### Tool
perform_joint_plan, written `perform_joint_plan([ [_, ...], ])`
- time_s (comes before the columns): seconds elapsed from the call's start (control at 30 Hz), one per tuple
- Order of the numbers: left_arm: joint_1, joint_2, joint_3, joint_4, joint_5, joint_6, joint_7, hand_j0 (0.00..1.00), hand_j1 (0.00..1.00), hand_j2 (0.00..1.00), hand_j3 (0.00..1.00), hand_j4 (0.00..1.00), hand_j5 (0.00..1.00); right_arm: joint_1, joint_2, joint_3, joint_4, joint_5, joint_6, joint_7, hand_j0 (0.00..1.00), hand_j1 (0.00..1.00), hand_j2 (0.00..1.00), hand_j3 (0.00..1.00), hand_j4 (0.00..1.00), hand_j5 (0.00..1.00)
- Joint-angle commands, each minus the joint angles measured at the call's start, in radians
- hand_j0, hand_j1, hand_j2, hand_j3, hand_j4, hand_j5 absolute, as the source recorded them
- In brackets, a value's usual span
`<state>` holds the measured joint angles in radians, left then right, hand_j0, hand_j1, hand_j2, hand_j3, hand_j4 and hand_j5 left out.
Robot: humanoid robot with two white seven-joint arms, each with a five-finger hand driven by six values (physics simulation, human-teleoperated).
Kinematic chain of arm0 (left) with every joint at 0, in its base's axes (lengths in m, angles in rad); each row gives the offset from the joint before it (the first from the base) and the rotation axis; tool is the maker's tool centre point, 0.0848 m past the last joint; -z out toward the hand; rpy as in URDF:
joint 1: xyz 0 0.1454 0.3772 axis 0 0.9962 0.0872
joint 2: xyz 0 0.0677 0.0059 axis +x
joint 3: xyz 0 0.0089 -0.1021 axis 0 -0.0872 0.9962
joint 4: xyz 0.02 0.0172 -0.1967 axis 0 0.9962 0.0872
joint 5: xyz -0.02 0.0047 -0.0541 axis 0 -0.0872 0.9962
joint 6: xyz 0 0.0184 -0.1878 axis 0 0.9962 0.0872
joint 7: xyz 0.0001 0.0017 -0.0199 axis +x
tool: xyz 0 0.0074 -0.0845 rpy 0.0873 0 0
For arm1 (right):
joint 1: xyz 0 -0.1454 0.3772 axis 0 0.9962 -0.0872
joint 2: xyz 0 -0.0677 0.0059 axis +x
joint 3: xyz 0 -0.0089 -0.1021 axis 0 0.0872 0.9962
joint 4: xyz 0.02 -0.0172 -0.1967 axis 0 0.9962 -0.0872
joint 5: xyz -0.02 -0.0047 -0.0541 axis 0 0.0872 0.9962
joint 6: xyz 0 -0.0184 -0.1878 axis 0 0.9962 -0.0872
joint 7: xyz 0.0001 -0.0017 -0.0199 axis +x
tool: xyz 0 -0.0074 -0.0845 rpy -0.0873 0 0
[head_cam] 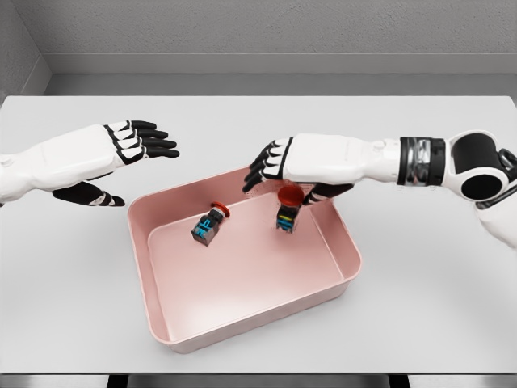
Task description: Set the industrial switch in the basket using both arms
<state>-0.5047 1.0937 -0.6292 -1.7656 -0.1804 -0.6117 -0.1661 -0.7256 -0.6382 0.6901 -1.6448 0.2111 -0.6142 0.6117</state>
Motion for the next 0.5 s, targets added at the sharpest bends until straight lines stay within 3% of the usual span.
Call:
perform_joint_plan([
  [0.0,0.0,0.003,0.0,0.0,0.007,0.001,0.0,1.0,1.0,1.0,1.0,1.0,1.0,-0.002,0.002,-0.004,-0.007,-0.007,0.003,-0.001,1.0,1.0,1.0,1.0,1.0,1.0],
  [0.1,0.0,0.005,0.0,0.0,0.007,0.001,0.0,1.0,1.0,1.0,1.0,1.0,1.0,-0.003,0.049,-0.003,-0.018,-0.009,0.003,-0.001,1.0,1.0,1.0,1.0,1.0,1.0],
  [0.27,0.0,0.005,0.002,0.0,0.007,0.001,-0.001,1.0,1.0,1.0,1.0,1.0,1.0,-0.054,0.048,-0.007,-0.018,-0.029,0.003,-0.001,1.0,1.0,1.0,1.0,1.0,1.0],
  [0.33,0.0,0.003,0.002,0.0,0.007,0.001,-0.001,1.0,1.0,1.0,1.0,1.0,1.0,-0.051,0.022,-0.069,-0.015,-0.047,0.003,-0.001,1.0,1.0,1.0,1.0,1.0,1.0],
  [0.47,0.0,0.005,0.002,0.0,0.007,0.001,-0.001,1.0,1.0,1.0,1.0,1.0,1.0,-0.02,-0.144,-0.115,0.023,-0.085,0.003,-0.001,1.0,1.0,1.0,1.0,1.0,1.0],
])
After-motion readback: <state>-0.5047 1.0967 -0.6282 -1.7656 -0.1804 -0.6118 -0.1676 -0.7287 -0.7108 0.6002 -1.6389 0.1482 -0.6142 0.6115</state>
